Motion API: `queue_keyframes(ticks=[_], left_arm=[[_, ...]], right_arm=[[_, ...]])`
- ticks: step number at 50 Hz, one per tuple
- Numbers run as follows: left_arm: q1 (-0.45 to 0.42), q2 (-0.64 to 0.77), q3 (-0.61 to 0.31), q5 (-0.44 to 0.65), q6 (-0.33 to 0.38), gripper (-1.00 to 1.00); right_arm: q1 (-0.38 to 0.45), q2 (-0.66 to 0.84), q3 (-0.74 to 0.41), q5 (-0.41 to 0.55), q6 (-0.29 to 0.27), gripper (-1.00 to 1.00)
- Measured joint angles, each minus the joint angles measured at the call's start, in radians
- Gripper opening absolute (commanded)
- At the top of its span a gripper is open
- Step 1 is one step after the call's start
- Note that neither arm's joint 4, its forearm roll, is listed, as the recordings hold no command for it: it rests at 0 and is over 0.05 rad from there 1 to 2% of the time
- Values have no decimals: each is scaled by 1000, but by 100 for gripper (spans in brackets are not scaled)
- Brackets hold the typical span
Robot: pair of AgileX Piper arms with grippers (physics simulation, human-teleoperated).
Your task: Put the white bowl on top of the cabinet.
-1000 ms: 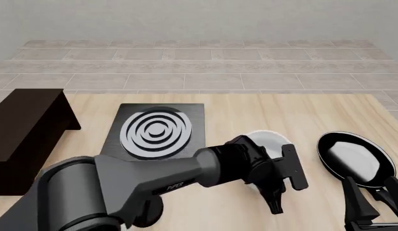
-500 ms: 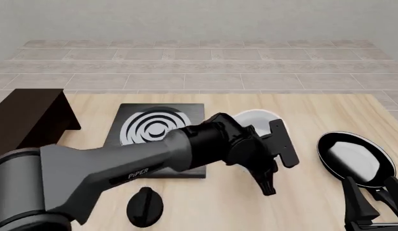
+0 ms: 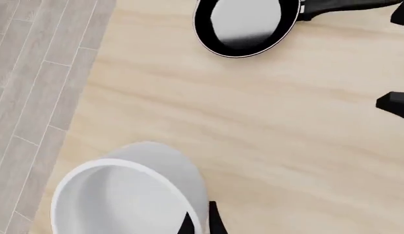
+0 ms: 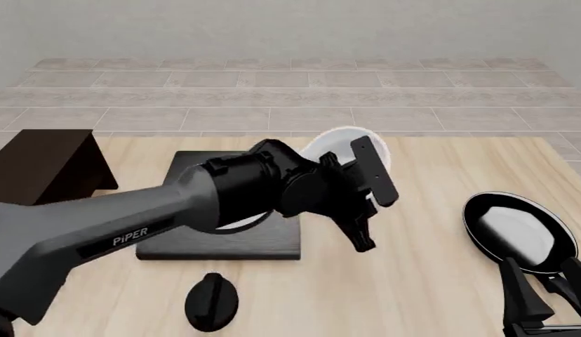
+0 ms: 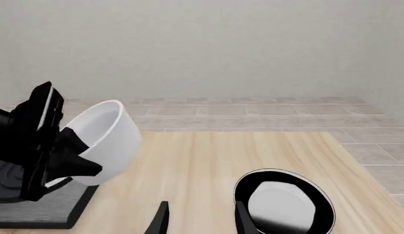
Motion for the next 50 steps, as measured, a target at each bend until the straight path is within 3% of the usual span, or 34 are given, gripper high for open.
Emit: queue_keyframes(ticks=[50], left_arm=[[226, -270, 251, -48, 79, -100]], right_arm=[[0, 0, 0, 0, 0, 100]])
